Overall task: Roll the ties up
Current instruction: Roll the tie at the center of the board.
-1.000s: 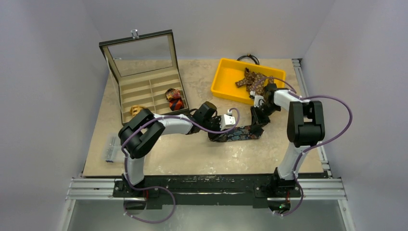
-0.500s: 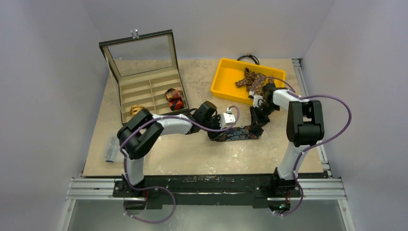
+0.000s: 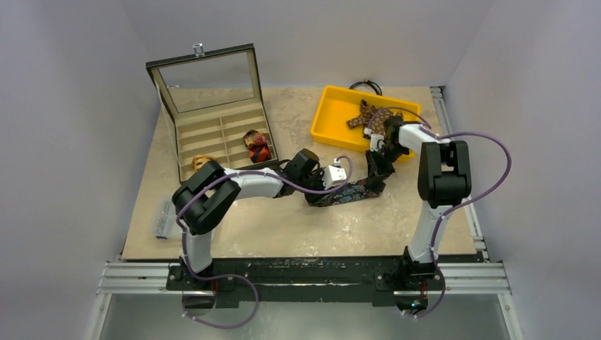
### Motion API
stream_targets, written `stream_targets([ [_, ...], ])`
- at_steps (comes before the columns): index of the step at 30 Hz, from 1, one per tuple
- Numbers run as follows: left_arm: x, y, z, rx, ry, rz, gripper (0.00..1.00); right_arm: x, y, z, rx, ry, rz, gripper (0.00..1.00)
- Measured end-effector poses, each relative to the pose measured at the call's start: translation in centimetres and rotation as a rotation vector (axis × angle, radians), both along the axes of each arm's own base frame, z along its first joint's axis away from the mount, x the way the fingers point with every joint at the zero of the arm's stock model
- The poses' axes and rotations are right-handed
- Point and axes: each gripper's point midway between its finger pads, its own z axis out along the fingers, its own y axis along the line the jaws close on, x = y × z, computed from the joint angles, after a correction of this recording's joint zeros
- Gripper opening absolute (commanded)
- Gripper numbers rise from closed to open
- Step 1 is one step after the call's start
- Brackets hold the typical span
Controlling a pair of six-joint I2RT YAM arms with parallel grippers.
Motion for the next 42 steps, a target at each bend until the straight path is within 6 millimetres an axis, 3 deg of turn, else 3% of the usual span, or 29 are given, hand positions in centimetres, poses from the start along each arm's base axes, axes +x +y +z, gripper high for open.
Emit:
stream_targets([
  [2, 0.1, 0.1, -0.4, 0.009, -0.007, -0.005, 0.26, 0.8, 0.1, 0.0, 0.003, -0.010, 0.010, 0.00],
  [7, 0.5, -0.1, -0.5, 0.019, -0.016, -0.008, 0.26, 1.4, 0.2, 0.2, 0.011, -0.035, 0.039, 0.22],
  [12, 0.6, -0.1, -0.6, 0.029, -0.009, -0.005, 0.28, 2.1, -0.3, 1.3, 0.009, -0.092, 0.065, 0.59],
  [15, 0.7, -0.1, -0.6, 0.034, -0.007, -0.003, 0.30, 2.9, -0.3, 3.2, 0.035, -0.145, 0.062, 0.71],
  [19, 0.9, -0.2, -0.7, 0.041, -0.005, 0.001, 0.30, 3.7, 1.1, 6.8, 0.144, -0.226, 0.054, 0.68],
  [23, 1.0, -0.2, -0.7, 0.044, -0.006, 0.004, 0.31, 2.3, 3.8, 8.7, 0.307, -0.213, 0.020, 0.61],
  [32, 1.0, -0.2, -0.7, 0.040, -0.008, 0.002, 0.32, -2.1, 10.1, 6.4, 0.537, -0.002, -0.052, 0.57],
  [37, 1.0, -0.2, -0.7, 0.039, -0.009, 0.002, 0.32, -2.5, 13.1, 6.0, 0.590, 0.015, -0.036, 0.57],
  [42, 1.0, -0.3, -0.7, 0.037, -0.011, 0.002, 0.32, -2.5, 14.4, 5.8, 0.615, 0.010, -0.028, 0.54],
])
